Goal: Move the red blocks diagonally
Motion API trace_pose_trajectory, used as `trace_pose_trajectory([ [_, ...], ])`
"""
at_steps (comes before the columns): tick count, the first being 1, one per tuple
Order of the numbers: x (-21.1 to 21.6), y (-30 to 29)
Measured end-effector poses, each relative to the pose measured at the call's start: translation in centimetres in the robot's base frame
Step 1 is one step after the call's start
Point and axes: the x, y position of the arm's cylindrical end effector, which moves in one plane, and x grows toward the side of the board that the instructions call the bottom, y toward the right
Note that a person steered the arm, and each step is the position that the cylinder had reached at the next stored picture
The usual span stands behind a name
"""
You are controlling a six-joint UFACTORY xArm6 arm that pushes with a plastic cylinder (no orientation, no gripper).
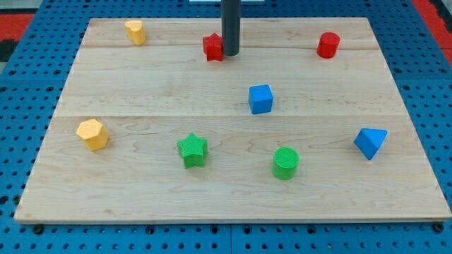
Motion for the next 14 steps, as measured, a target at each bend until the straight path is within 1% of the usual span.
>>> trace_pose_trajectory([
  [3,-0.9,-5.3],
  [4,2.1,3.1],
  [5,1.5,15.3],
  [6,2.2,20.2],
  [7,2.4,22.2],
  [8,0.1,23.4],
  [9,-0.1,18.1],
  [10,0.2,20.7],
  [11,-1.4,23.8],
  [12,-3.2,17.3],
  [13,-3.4,11.9],
  [14,-3.7,10.2],
])
